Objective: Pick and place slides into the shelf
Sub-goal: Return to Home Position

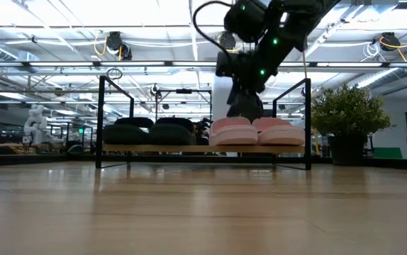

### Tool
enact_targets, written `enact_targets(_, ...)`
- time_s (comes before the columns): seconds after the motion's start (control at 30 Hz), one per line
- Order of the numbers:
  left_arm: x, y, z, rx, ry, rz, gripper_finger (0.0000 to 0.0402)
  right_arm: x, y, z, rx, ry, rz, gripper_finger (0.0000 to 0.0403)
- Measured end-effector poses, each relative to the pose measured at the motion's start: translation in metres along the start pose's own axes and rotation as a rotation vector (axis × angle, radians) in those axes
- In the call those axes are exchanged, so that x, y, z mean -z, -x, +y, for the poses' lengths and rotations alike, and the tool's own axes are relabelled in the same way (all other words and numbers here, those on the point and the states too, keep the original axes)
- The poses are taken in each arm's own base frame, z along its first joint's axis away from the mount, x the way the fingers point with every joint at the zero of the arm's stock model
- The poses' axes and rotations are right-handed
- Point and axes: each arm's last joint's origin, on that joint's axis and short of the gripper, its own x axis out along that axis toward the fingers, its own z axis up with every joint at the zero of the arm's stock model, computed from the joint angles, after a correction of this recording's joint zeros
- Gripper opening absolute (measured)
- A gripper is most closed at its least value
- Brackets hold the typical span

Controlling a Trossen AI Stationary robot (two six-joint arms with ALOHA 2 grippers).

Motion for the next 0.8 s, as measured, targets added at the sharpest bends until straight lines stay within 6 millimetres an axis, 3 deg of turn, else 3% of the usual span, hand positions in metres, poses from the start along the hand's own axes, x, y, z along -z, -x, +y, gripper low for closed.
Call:
enact_targets(0.17,0.001,0.009,0.007,-0.003,0.015,-0.025,0.0086,-0.019,0.024,0.000,0.106,0.104,-0.045,0.0210)
enact_targets(0.37,0.007,0.041,0.028,0.004,0.104,-0.130,0.0086,-0.045,0.071,-0.008,0.232,0.149,-0.112,0.0209)
enact_targets(0.53,0.023,0.078,0.052,0.040,0.298,-0.221,0.0086,-0.057,0.135,-0.021,0.397,0.033,-0.182,0.0198)
enact_targets(0.63,0.038,0.096,0.064,0.110,0.408,-0.252,0.0086,-0.055,0.181,-0.034,0.515,-0.154,-0.185,0.0195)
enact_targets(0.8,0.064,0.124,0.081,0.321,0.589,-0.302,0.0086,-0.030,0.260,-0.064,0.490,-0.466,-0.295,0.0196)
